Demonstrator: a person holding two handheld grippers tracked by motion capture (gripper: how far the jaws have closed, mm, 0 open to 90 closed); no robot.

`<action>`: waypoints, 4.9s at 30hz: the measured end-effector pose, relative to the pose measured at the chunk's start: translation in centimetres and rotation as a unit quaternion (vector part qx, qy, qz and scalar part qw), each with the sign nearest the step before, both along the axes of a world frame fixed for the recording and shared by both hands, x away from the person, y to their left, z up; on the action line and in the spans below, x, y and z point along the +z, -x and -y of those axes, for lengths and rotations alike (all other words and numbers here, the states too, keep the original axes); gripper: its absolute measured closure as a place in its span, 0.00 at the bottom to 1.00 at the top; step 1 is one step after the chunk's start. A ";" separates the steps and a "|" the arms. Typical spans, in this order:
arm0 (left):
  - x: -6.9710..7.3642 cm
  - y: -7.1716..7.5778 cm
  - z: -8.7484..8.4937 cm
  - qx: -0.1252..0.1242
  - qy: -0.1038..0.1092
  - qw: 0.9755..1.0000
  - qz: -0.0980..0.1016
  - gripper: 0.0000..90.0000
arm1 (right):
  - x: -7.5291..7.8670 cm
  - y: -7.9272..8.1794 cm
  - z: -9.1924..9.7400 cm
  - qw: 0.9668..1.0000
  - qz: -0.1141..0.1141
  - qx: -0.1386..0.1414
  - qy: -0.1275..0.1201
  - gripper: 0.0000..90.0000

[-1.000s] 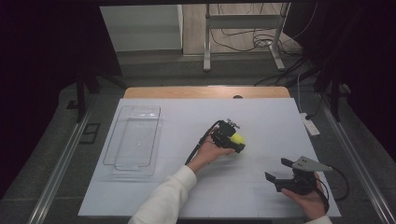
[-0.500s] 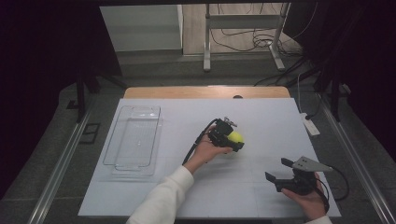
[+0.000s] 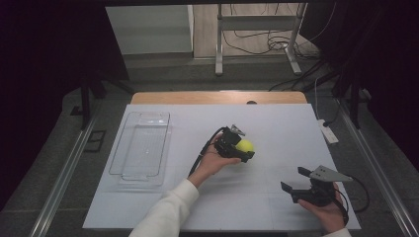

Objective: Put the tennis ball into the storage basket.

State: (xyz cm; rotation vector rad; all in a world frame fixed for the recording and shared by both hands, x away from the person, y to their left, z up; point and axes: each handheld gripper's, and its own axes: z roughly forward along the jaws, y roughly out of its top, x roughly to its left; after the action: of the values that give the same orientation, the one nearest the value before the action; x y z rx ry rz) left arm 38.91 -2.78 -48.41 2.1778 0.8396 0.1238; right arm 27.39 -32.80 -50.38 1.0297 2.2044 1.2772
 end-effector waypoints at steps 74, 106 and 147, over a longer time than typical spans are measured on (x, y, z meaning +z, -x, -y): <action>4.1 4.5 -8.0 0.024 0.078 0.994 0.067 0.30 | -0.1 0.2 -0.1 1.000 -0.001 -0.006 -0.001 0.14; 6.1 5.0 -10.1 0.043 0.101 0.989 0.097 0.30 | -0.1 0.1 -0.1 1.000 0.000 -0.004 0.002 0.14; 8.3 5.0 -13.7 0.086 0.120 0.980 0.130 0.30 | -0.1 0.1 -0.1 1.000 0.000 -0.006 0.005 0.14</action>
State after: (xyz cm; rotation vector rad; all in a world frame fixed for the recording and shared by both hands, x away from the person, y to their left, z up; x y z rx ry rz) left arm 33.94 10.92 -40.14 1.8155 0.8434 0.3667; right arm 27.29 -32.70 -50.45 1.0366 2.1998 1.2592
